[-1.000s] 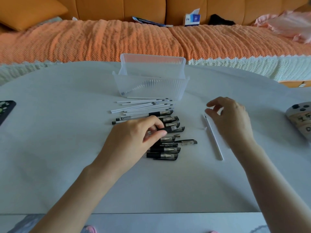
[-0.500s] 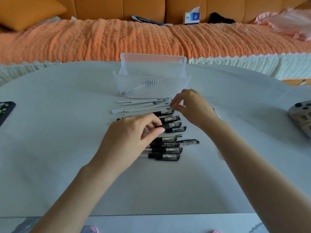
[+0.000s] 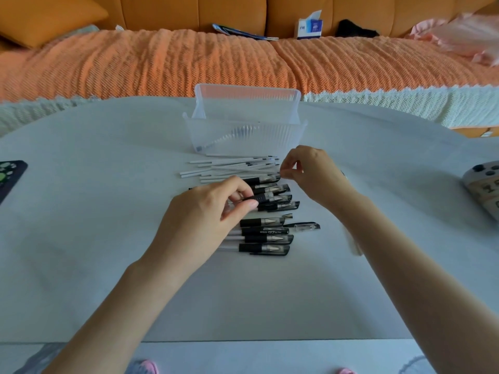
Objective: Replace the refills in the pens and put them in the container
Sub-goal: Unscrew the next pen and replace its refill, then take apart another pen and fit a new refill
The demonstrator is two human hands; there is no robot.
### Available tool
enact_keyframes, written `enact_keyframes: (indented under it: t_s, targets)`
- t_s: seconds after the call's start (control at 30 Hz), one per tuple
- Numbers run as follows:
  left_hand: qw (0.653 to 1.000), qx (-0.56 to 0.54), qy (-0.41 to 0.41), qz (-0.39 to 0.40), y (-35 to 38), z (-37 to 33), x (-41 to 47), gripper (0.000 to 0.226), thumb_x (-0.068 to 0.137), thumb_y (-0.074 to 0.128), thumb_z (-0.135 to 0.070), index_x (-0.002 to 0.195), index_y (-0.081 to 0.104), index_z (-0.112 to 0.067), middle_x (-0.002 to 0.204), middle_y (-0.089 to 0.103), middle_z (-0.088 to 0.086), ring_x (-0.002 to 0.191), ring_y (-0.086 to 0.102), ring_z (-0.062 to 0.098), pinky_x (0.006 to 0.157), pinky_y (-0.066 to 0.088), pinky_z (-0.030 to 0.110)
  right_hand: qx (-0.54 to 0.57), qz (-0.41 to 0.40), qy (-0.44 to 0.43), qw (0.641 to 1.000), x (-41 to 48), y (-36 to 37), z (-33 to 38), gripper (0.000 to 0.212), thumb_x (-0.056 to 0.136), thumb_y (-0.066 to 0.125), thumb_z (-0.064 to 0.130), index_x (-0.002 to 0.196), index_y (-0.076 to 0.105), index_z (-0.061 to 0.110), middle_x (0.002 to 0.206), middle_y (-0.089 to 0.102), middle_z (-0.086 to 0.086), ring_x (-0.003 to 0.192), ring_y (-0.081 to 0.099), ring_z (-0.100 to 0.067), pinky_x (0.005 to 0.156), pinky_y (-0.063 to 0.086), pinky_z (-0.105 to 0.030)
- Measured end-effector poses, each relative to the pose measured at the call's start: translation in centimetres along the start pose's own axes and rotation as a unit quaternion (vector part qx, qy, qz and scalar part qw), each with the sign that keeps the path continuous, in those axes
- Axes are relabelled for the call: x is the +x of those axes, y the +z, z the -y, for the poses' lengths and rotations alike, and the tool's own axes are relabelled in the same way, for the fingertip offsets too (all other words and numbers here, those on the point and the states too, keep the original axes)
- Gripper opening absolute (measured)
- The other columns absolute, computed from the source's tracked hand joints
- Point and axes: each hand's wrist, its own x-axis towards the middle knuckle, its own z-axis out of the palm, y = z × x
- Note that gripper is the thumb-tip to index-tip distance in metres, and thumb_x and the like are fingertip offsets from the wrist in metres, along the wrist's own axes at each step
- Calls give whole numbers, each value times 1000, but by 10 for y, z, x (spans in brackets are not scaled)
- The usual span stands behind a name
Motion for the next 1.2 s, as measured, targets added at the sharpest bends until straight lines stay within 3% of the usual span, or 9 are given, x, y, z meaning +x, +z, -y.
enact_keyframes:
  t_s: [0.2,0.3,0.37,0.47,0.67,0.77,0.9,1.2]
  targets:
    - [1000,9,2,13,0,0,-3,22,80,52,-49,87,61,-30,71,60,-21,79,55,3,59,46,22,16,-16,2,1000,-1,1,-1,9,87,63,12,96,61,10,84,52,2,65,43,-6,54,34,-4]
    - [1000,7,3,17,0,0,-3,22,81,51,-49,88,62,-30,72,61,-20,80,55,3,60,47,22,13,-27,-17,999,0,2,1,14,87,62,12,101,59,12,86,52,1,66,44,-7,56,34,-14]
    - [1000,6,4,17,0,0,-2,22,81,51,-48,88,62,-30,73,62,-20,80,56,3,60,47,22,-5,-29,-24,999,2,3,1,15,87,63,14,102,61,11,93,55,-2,74,47,-13,66,36,-22]
    - [1000,6,5,19,1,0,-2,16,84,59,-45,88,62,-30,73,61,-20,73,57,4,59,48,23,-12,-24,-27,999,3,4,-1,11,88,62,15,97,66,10,97,58,-4,83,47,-13,73,39,-25]
    - [1000,9,0,10,-1,3,-3,18,85,57,-48,88,59,-30,73,58,-23,77,53,0,59,44,20,44,-48,-3,998,-6,-8,2,6,89,58,10,90,63,7,84,61,-1,77,56,-20,77,49,-37]
    - [1000,0,-11,8,-4,6,-2,15,85,55,-45,90,56,-31,78,61,-21,74,54,-1,61,46,24,117,-97,0,988,-26,-20,2,8,87,57,3,84,62,8,71,64,0,66,57,-20,66,46,-30]
    - [999,-21,-31,13,-7,11,0,16,87,46,-44,95,49,-30,81,64,-17,67,59,3,66,49,33,207,-103,9,973,-57,-29,-1,16,84,57,-1,78,60,14,64,61,6,58,50,-5,60,41,-15]
    - [997,-58,-51,-18,-16,20,3,4,94,45,-29,96,44,-26,76,62,-12,64,61,5,67,53,40,260,-91,20,961,-72,-35,-11,25,84,59,-2,74,60,21,59,63,9,57,52,-6,55,38,-8]
